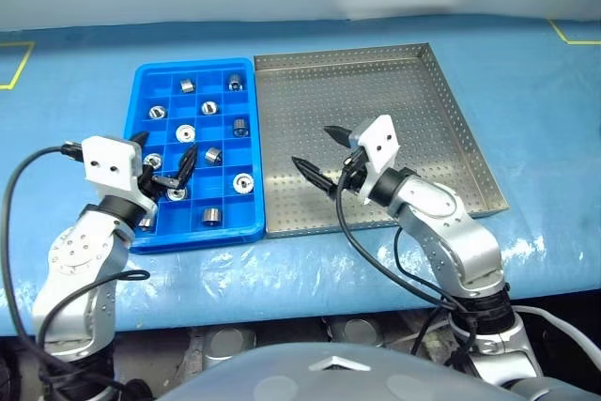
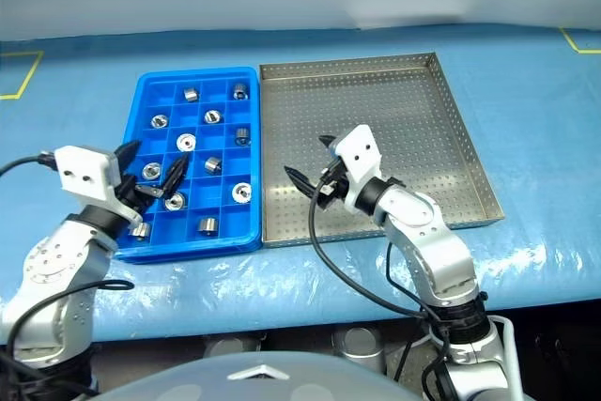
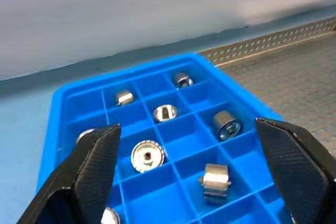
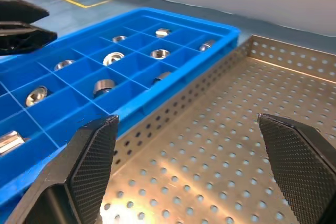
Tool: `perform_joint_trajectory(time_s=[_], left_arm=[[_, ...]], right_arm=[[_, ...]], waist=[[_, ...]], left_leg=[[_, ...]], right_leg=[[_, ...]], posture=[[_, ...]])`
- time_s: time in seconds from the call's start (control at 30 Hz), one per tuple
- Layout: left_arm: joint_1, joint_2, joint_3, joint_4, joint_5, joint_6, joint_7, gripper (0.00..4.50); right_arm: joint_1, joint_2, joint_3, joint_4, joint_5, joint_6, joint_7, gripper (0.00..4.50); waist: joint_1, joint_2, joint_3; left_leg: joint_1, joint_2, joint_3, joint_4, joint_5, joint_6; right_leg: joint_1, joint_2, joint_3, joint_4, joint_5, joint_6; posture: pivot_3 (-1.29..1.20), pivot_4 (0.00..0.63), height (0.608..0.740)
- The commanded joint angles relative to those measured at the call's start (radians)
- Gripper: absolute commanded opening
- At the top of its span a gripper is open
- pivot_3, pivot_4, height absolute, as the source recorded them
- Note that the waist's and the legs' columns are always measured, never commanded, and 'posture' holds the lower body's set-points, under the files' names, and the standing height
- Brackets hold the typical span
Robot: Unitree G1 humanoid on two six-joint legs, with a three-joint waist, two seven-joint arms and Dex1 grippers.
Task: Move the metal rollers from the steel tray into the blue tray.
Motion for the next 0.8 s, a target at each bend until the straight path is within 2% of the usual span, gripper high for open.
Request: perform_joint_trajectory(time_s=[0.03, 0.17, 0.4, 0.8], left_arm=[[-0.046, -0.019, -0.027, 0.076, 0.051, -0.131, 0.014, 4.44], [-0.093, -0.046, -0.076, 0.148, 0.081, -0.197, 0.022, 4.44], [-0.086, -0.064, -0.108, 0.15, 0.081, -0.21, 0.02, 4.44], [-0.055, -0.047, -0.123, 0.126, 0.078, -0.19, -0.005, 4.44]], right_arm=[[0.015, 0.0, -0.031, -0.014, 0.002, -0.04, -0.004, 4.5], [0.066, -0.005, -0.037, -0.033, -0.016, -0.059, -0.024, 4.5], [0.137, 0.009, -0.066, -0.06, -0.012, -0.061, -0.065, 4.5], [0.151, 0.025, -0.072, -0.056, -0.011, -0.069, -0.08, 4.5]], waist=[[0.0, 0.0, 0.0], [-0.003, 0.0, 0.0], [-0.022, 0.0, 0.0], [-0.025, 0.0, 0.0]], left_leg=[[0.0, 0.0, 0.0, 0.0, 0.0, 0.0], [0.0, 0.0, 0.0, 0.0, 0.0, 0.0], [0.0, 0.0, 0.0, 0.0, 0.0, 0.0], [0.0, 0.001, 0.0, 0.001, 0.0, 0.0]], right_leg=[[0.0, 0.0, 0.0, 0.0, 0.0, 0.0], [0.0, 0.0, 0.0, 0.0, 0.0, 0.0], [0.0, 0.0, 0.0, 0.0, 0.0, 0.0], [0.0, 0.001, 0.0, 0.001, 0.0, 0.0]], posture=[[-0.07, 0.15, 0.74], [-0.1, 0.15, 0.74], [-0.11, 0.15, 0.74], [-0.1, 0.15, 0.74]])
